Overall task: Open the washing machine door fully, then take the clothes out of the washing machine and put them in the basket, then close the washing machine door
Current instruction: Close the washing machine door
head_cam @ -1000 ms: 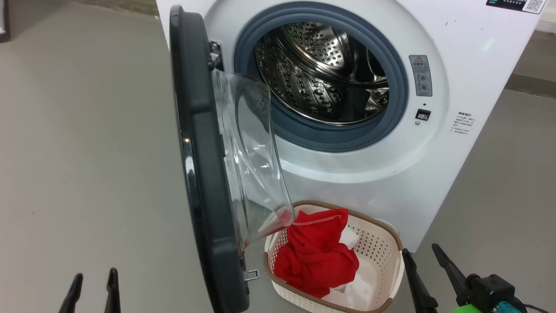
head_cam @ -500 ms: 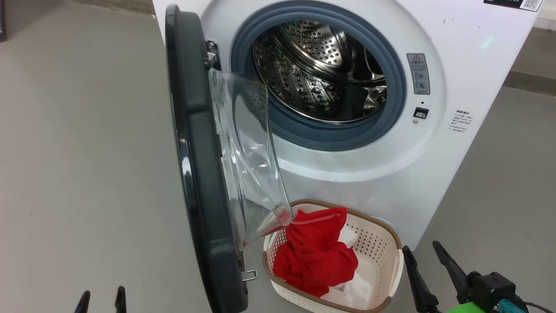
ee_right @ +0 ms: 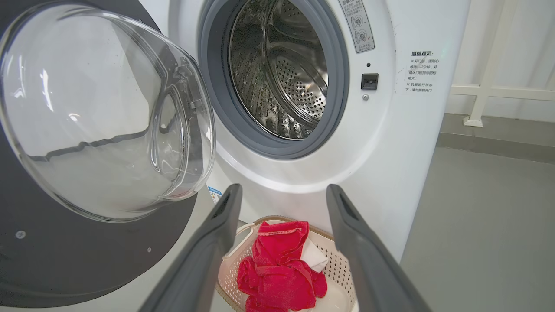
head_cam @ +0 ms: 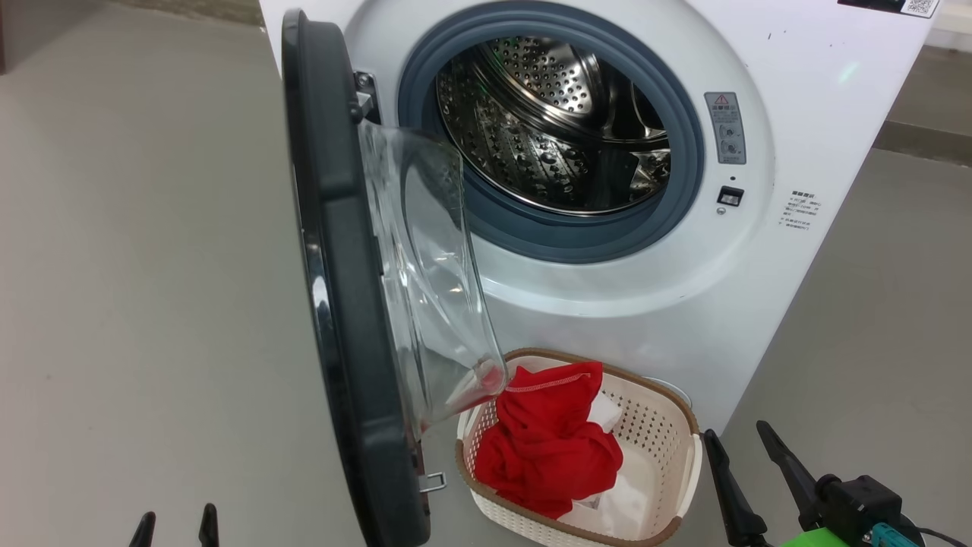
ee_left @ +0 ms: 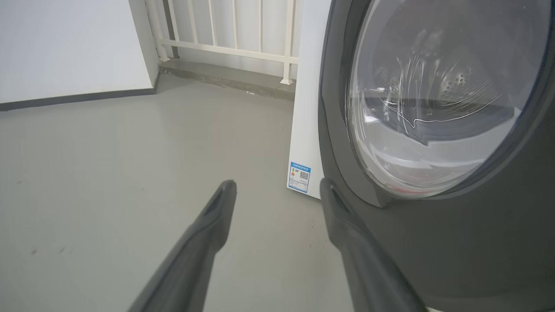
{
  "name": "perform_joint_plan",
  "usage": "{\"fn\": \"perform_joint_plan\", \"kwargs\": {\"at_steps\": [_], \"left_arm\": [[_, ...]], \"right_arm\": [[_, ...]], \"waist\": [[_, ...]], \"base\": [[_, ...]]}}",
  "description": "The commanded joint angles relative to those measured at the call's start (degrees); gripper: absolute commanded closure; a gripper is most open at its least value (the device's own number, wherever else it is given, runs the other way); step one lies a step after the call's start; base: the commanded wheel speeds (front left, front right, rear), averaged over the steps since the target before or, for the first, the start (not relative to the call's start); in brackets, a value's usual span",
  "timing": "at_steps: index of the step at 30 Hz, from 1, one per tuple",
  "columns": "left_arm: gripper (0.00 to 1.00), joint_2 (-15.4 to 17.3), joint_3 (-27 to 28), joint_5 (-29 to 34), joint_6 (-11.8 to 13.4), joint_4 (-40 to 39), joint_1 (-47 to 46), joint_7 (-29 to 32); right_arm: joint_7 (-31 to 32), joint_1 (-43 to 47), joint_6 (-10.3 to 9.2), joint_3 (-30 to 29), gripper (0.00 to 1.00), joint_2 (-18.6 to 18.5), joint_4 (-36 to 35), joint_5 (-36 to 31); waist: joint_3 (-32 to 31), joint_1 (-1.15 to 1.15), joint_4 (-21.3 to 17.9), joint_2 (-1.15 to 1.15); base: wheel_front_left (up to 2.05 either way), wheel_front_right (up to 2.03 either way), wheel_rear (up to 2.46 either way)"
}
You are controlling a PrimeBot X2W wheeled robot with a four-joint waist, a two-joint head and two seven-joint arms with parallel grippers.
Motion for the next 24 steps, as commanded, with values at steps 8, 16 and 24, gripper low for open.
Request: {"fn": "perform_joint_plan", "kwargs": {"at_steps": [8, 16, 24], "left_arm": [[0.0, 0.5, 2.0, 0.1, -0.3, -1.0, -2.2, -0.7], [1.0, 1.4, 0.4, -10.0, -0.3, -3.7, -4.2, -0.7], [1.0, 2.8, 0.4, -30.5, -0.3, -11.3, -7.5, -0.7]], "right_arm": [[-0.4, -2.5, 0.02, 1.1, 0.0, -0.7, -1.4, -0.6], [-0.4, -2.4, 0.02, 1.4, 0.0, -0.7, -1.4, -0.2], [-0.4, -2.2, 0.02, 1.4, 0.0, -0.7, -1.6, 0.0]], "waist": [[-0.2, 0.0, 0.0, 0.0], [-0.2, 0.0, -0.2, 0.0], [0.2, 0.0, -0.7, 0.0]], "base": [[0.0, 0.0, 0.0], [0.0, 0.0, 0.0], [0.0, 0.0, 0.0]]}}
